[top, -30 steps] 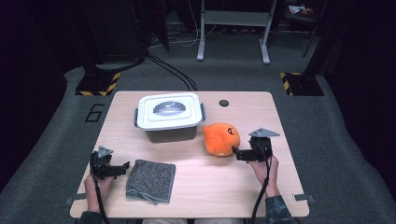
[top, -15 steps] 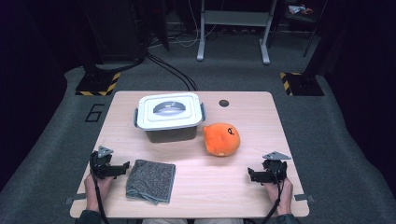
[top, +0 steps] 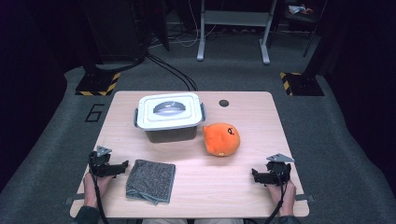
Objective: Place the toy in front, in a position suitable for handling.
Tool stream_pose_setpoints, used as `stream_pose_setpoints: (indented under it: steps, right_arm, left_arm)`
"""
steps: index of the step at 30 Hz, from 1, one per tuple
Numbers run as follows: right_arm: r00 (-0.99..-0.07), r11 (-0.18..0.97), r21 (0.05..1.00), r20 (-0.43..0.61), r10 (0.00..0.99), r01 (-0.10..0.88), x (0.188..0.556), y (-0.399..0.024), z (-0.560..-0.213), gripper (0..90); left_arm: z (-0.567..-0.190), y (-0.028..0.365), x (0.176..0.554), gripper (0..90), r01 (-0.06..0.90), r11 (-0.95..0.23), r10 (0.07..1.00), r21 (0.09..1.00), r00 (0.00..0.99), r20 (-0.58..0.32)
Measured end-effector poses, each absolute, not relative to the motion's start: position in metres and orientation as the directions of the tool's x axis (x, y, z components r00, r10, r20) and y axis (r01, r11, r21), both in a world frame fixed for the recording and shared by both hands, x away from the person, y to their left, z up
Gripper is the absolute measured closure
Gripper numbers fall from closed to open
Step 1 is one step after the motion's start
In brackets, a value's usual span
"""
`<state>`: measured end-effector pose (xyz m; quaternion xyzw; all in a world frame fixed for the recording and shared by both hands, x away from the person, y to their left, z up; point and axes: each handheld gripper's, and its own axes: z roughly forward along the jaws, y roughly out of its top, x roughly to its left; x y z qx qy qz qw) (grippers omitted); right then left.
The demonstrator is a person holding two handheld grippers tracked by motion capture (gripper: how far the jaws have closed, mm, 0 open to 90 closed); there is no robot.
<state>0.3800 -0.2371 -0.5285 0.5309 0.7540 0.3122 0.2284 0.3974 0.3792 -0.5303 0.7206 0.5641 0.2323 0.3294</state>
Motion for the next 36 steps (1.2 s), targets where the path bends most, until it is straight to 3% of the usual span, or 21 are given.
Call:
stream_pose_setpoints:
  steps: [5,11,15,23,33,36]
  right_arm:
    - [-0.322,0.249,0.723,-0.039,0.946,0.645,0.378,-0.234,-0.528,0.7]
    - [-0.319,0.245,0.722,-0.035,0.947,0.647,0.378,-0.236,-0.529,1.0]
    - [-0.311,0.226,0.724,-0.017,0.950,0.652,0.378,-0.236,-0.529,1.8]
    - [-0.311,0.220,0.722,-0.007,0.951,0.656,0.378,-0.236,-0.529,2.6]
    - [-0.313,0.221,0.723,-0.007,0.950,0.654,0.378,-0.237,-0.529,3.7]
    - [-0.314,0.221,0.723,-0.007,0.949,0.654,0.378,-0.237,-0.529,3.8]
  left_arm:
    - [-0.515,0.380,0.387,6.2,0.637,-0.126,0.958,0.761,0.277,-0.073]
    - [-0.495,0.354,0.370,7.0,0.600,-0.160,0.928,0.784,0.361,-0.087]
    - [-0.491,0.330,0.359,6.8,0.591,-0.221,0.895,0.776,0.439,-0.079]
    - [-0.496,0.297,0.345,1.7,0.591,-0.273,0.870,0.759,0.489,-0.067]
    - [-0.508,0.260,0.335,0.2,0.584,-0.417,0.837,0.696,0.545,0.043]
    - [-0.514,0.256,0.336,7.7,0.602,-0.434,0.832,0.670,0.552,0.044]
